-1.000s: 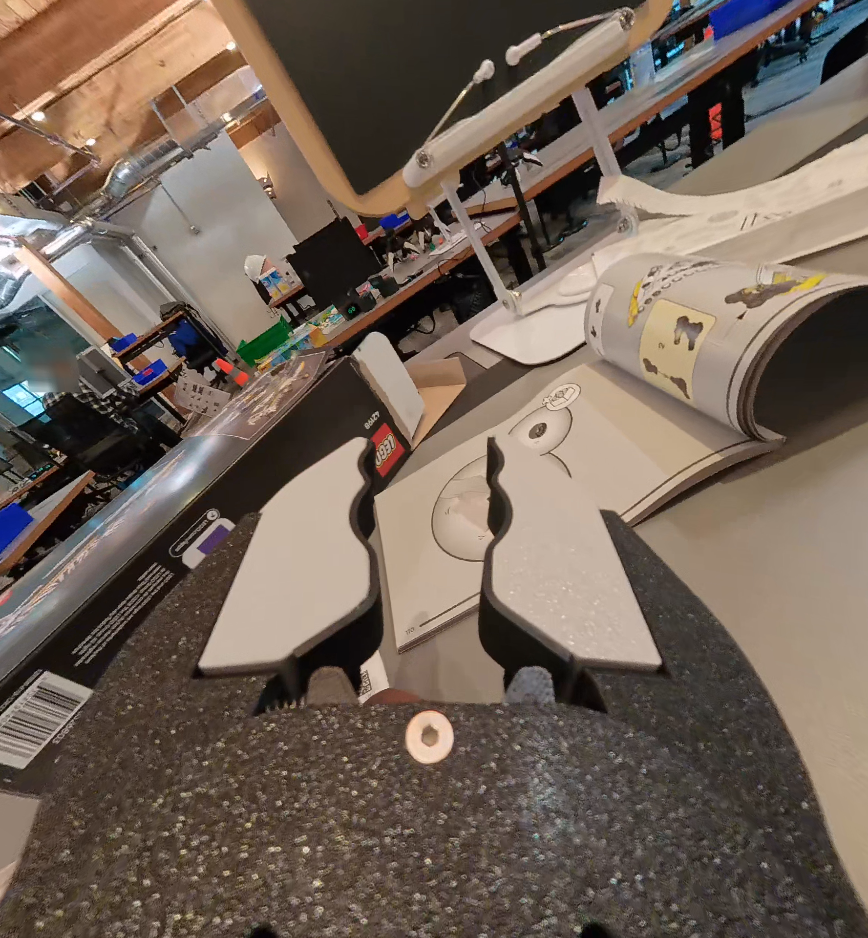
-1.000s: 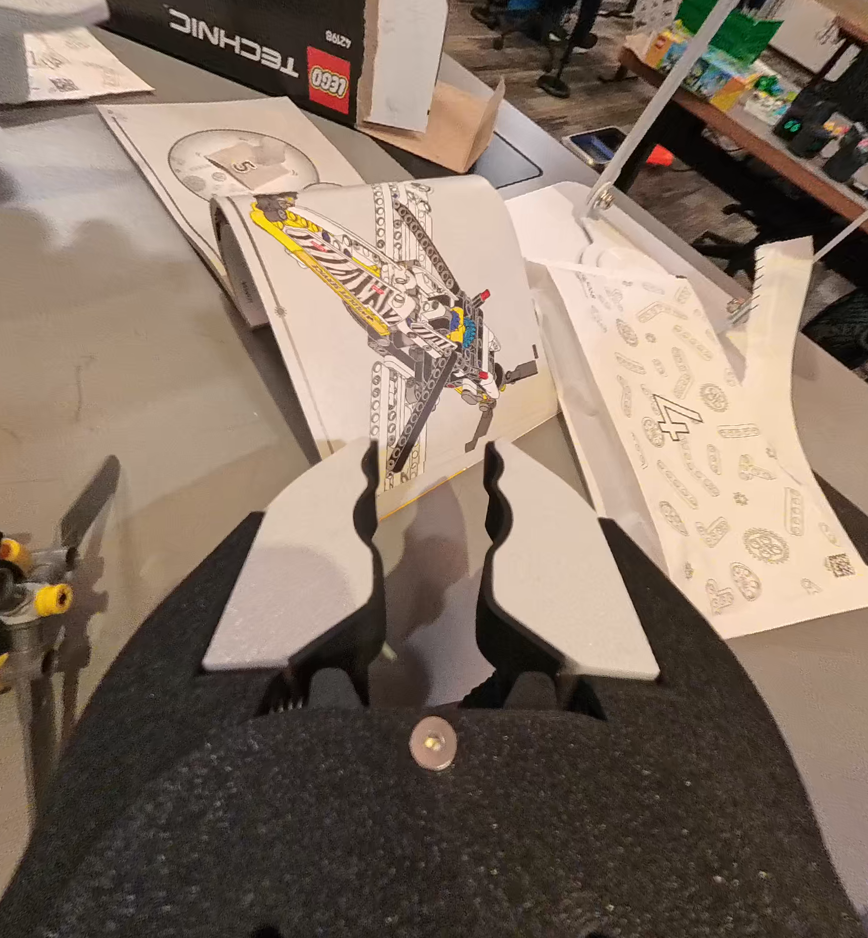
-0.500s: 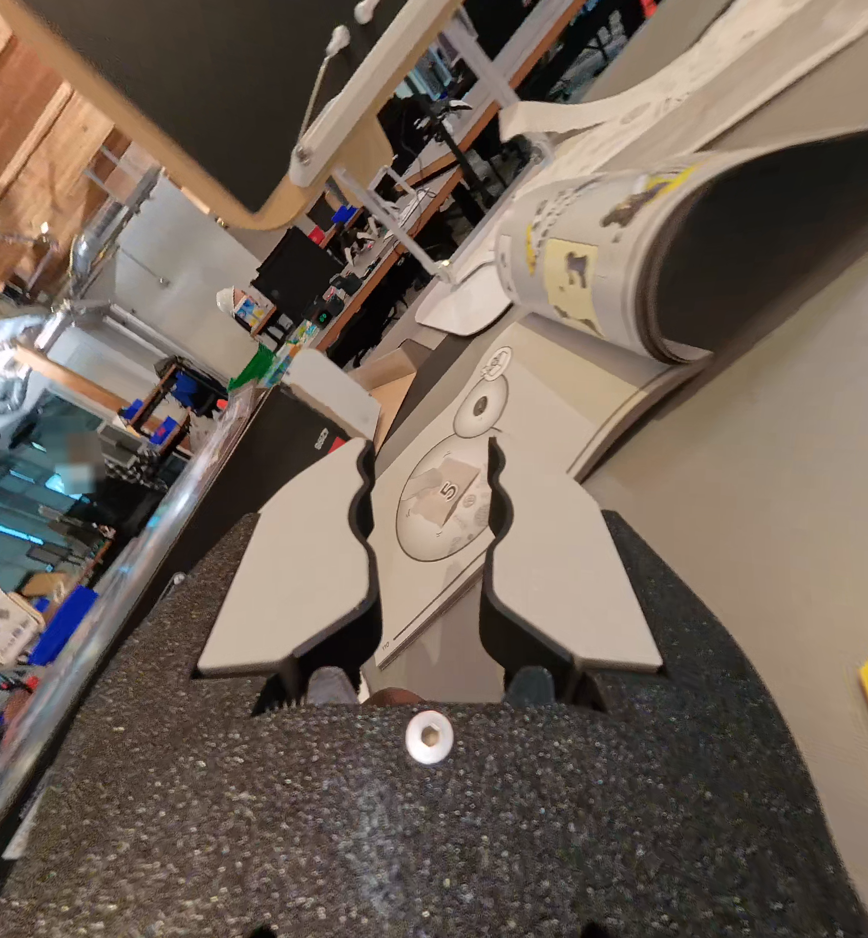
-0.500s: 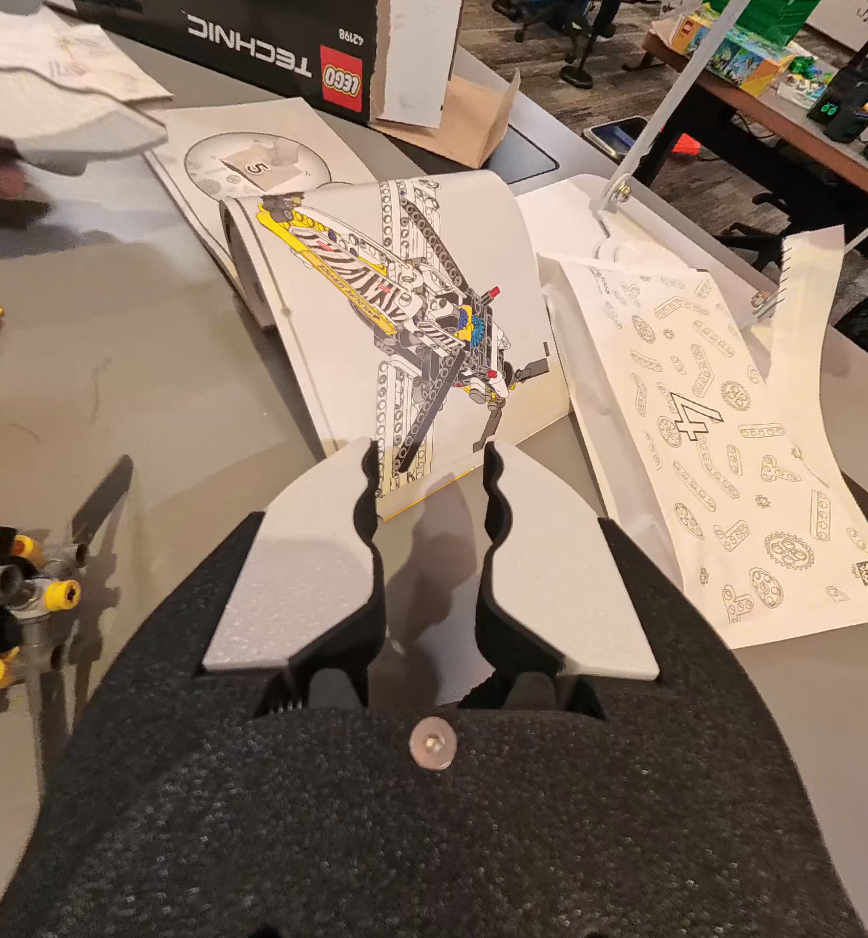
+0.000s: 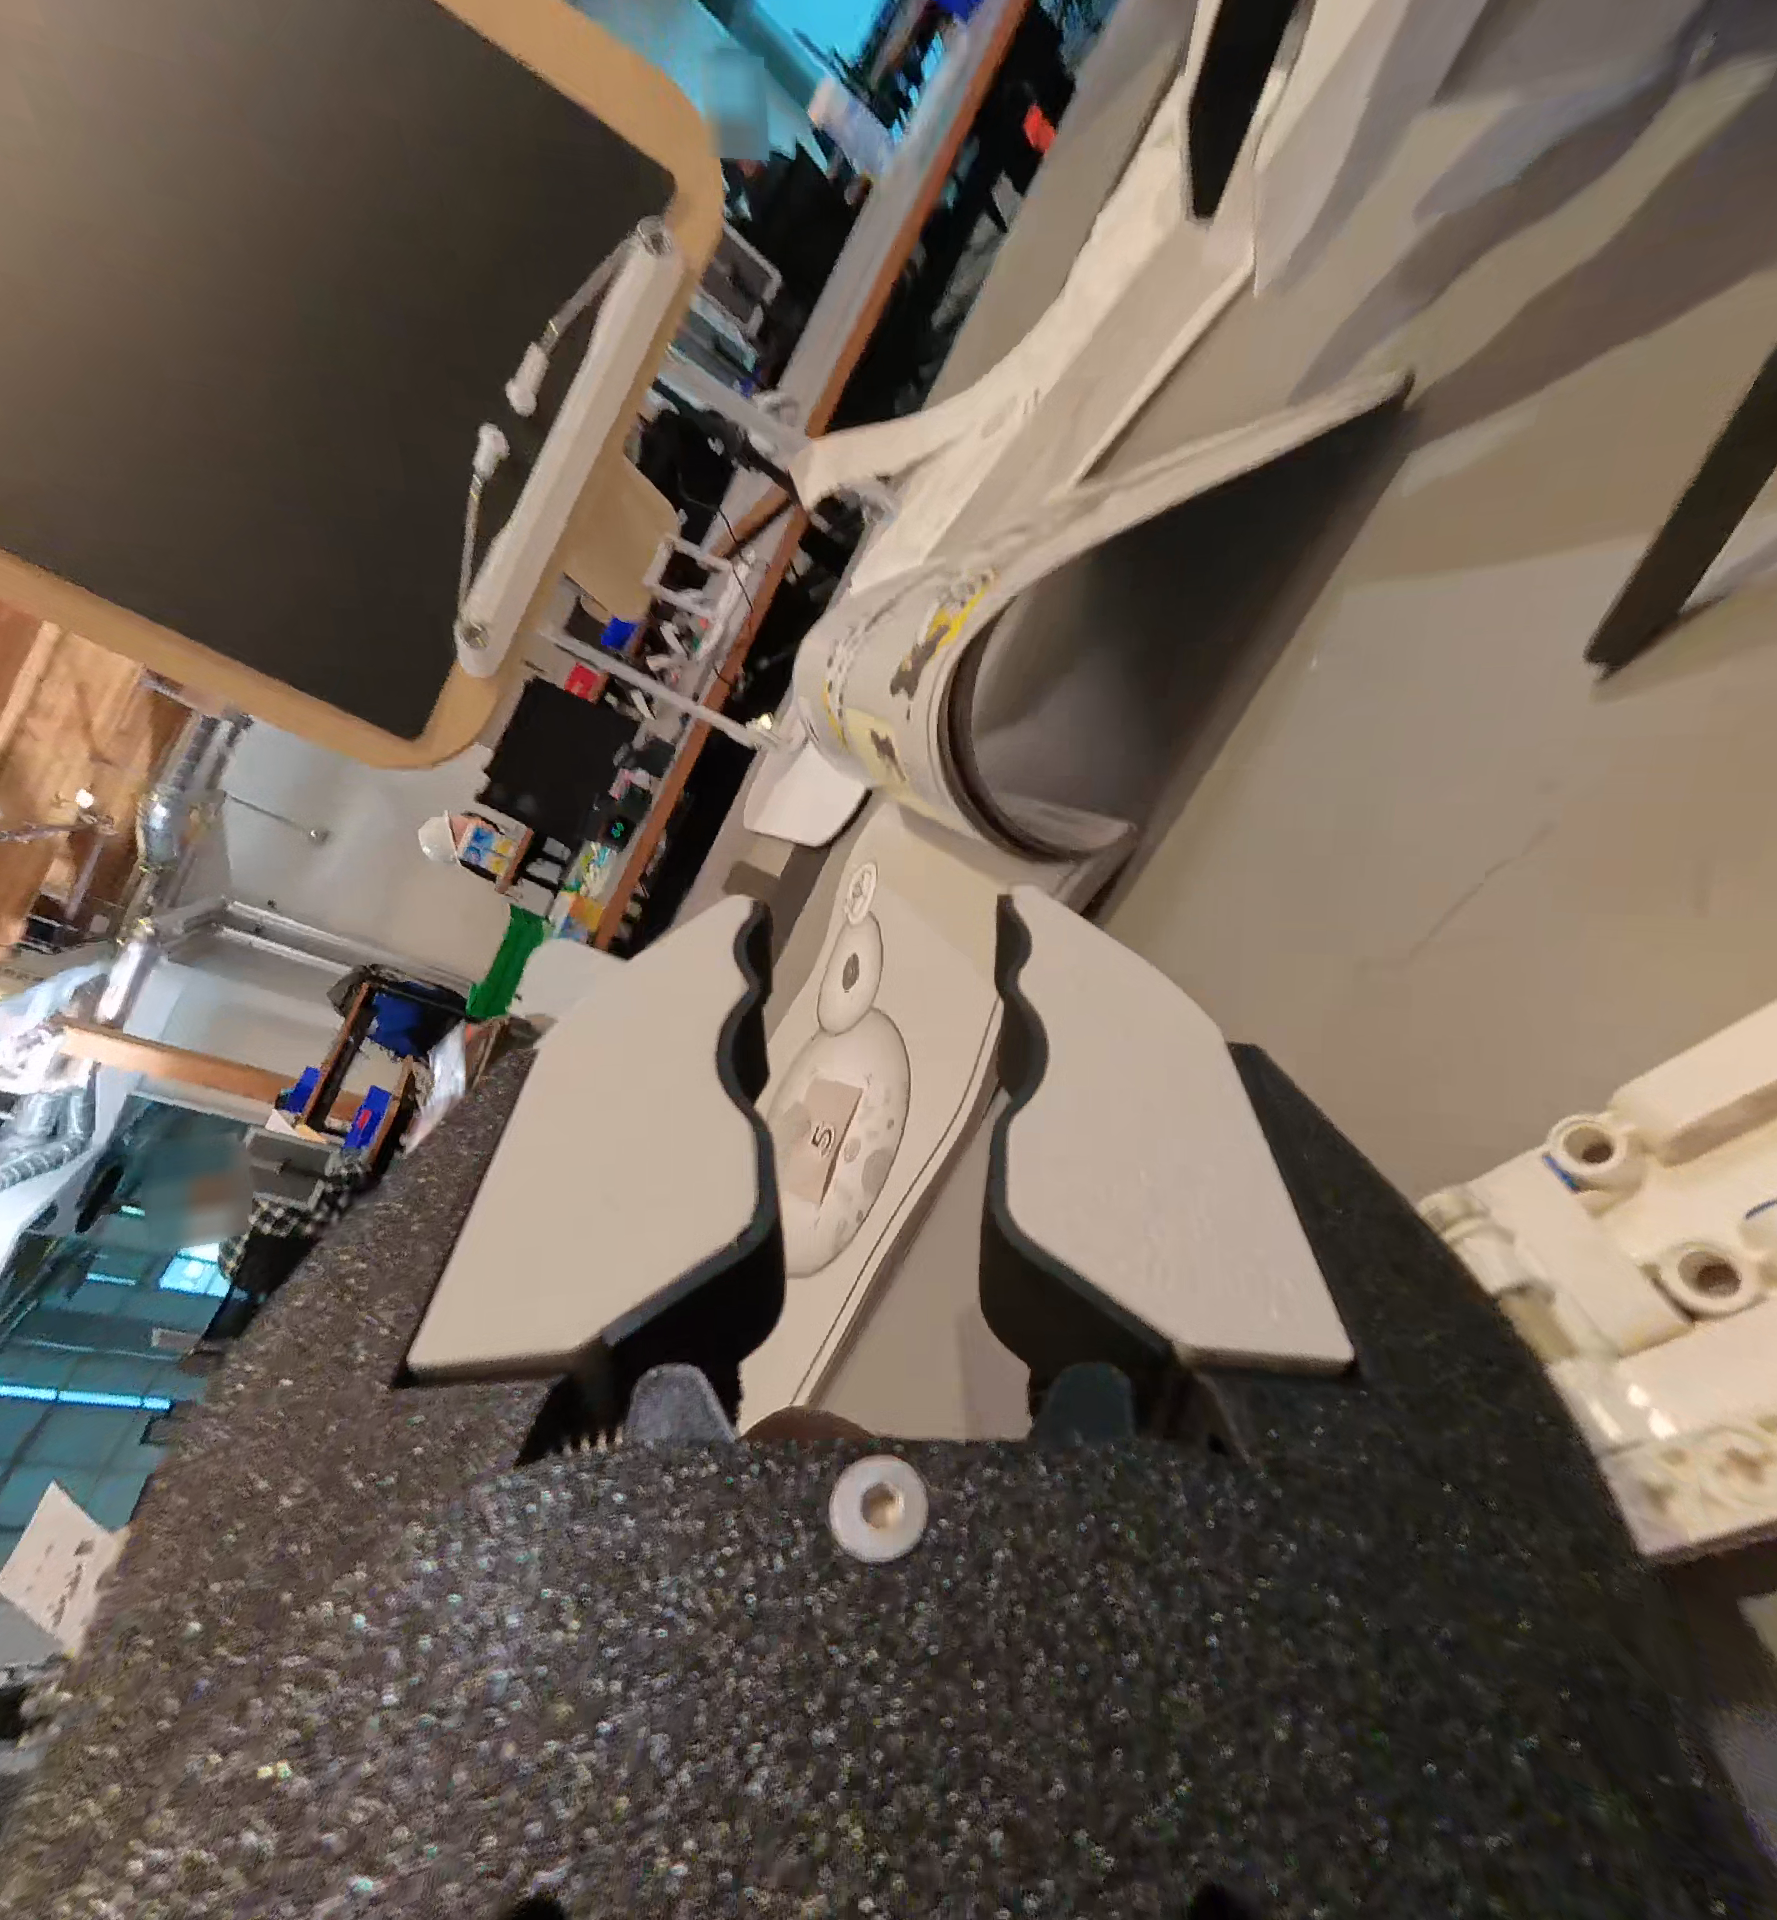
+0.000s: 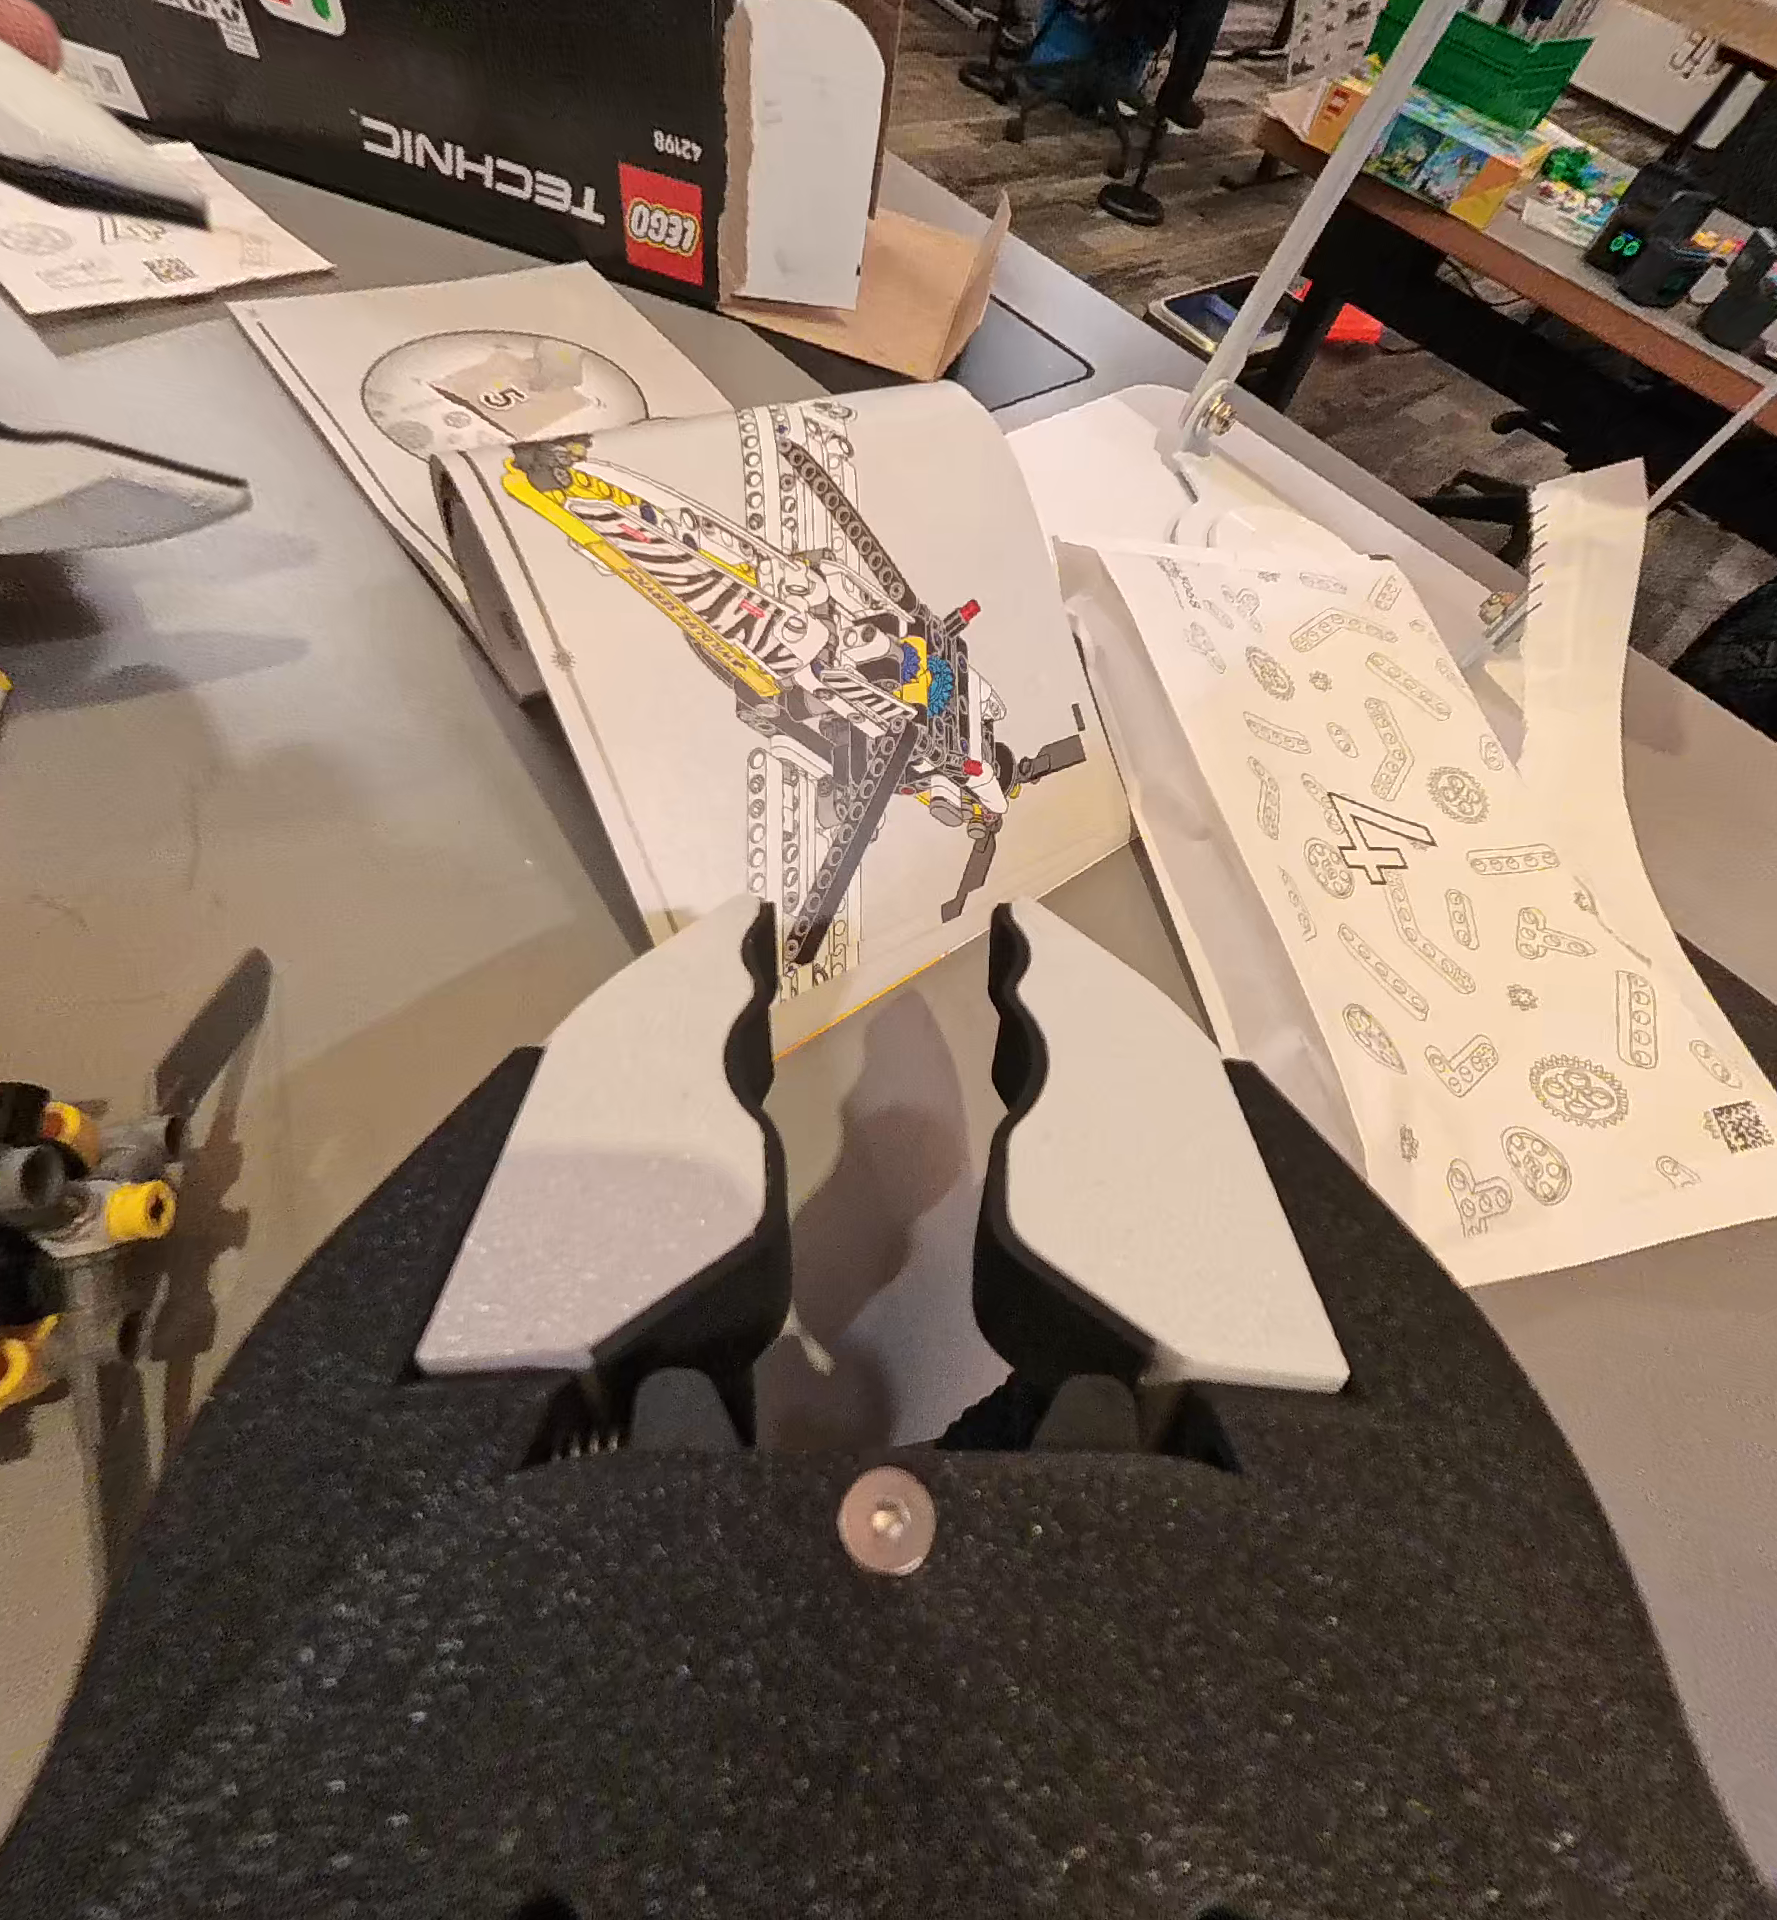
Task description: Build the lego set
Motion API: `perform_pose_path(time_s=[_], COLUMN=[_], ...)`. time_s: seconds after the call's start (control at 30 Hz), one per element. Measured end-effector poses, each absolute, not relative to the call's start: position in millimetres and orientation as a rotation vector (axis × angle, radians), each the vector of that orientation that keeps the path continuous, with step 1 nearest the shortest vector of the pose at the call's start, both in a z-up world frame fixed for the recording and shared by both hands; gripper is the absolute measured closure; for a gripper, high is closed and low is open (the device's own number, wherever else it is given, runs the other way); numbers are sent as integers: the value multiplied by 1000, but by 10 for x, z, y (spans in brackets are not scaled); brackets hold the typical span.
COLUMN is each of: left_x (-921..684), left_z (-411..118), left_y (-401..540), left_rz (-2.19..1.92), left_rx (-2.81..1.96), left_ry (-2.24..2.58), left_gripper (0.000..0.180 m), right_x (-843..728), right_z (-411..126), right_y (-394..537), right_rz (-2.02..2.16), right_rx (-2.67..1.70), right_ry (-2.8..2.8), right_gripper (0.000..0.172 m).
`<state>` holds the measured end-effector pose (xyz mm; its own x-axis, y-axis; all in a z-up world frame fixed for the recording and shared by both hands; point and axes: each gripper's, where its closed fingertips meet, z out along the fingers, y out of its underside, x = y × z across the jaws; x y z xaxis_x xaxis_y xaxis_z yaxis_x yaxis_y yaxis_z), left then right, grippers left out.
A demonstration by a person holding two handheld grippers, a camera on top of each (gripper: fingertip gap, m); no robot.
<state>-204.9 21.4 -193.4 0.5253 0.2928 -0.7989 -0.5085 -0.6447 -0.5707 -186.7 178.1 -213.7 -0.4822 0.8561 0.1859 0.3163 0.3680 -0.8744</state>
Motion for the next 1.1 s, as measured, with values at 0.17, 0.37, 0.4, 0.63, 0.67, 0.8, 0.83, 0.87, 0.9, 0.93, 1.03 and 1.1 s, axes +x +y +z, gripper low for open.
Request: perform_pose_path(time_s=[0.17,0.37,0.4,0.63,0.67,0.8,0.83,0.87,0.9,0.93,1.03,1.1], left_x=[-2364,-2635,-2649,-2655,-2655,-2668,-2673,-2677,-2678,-2678,-2675,-2672], left_z=[-1806,-1858,-1890,-2006,-2012,-2012,-2015,-2019,-2022,-2026,-2042,-2054], left_y=[-177,-453,-450,-357,-354,-368,-370,-371,-373,-372,-365,-359], left_rz=[1170,1100,1101,1122,1121,1104,1100,1097,1098,1099,1112,1123], left_rx=[-1937,-1877,-1886,-1949,-1953,-1952,-1953,-1955,-1956,-1958,-1968,-1977], left_ry=[-74,-341,-354,-338,-337,-361,-367,-370,-373,-372,-362,-352], left_gripper=[134,136,136,136,136,136,136,136,136,136,136,136], right_x=[-1858,-1890,-1916,-2255,-2279,-2323,-2365,-2399,-2421,-2438,-2472,-2475], right_z=[-2139,-2114,-2093,-2169,-2230,-2476,-2474,-2472,-2474,-2479,-2499,-2511], right_y=[1779,1850,1908,2647,2683,2633,2662,2690,2700,2711,2726,2735], right_rz=[1076,1105,1098,526,487,470,451,432,429,431,470,487], right_rx=[-1013,-1075,-1091,-1153,-1177,-1268,-1260,-1254,-1260,-1278,-1320,-1330], right_ry=[-1987,-1950,-1919,-1877,-1916,-2119,-2118,-2118,-2123,-2122,-2081,-2043], right_gripper=[132,130,130,124,122,109,111,111,112,113,127,136])
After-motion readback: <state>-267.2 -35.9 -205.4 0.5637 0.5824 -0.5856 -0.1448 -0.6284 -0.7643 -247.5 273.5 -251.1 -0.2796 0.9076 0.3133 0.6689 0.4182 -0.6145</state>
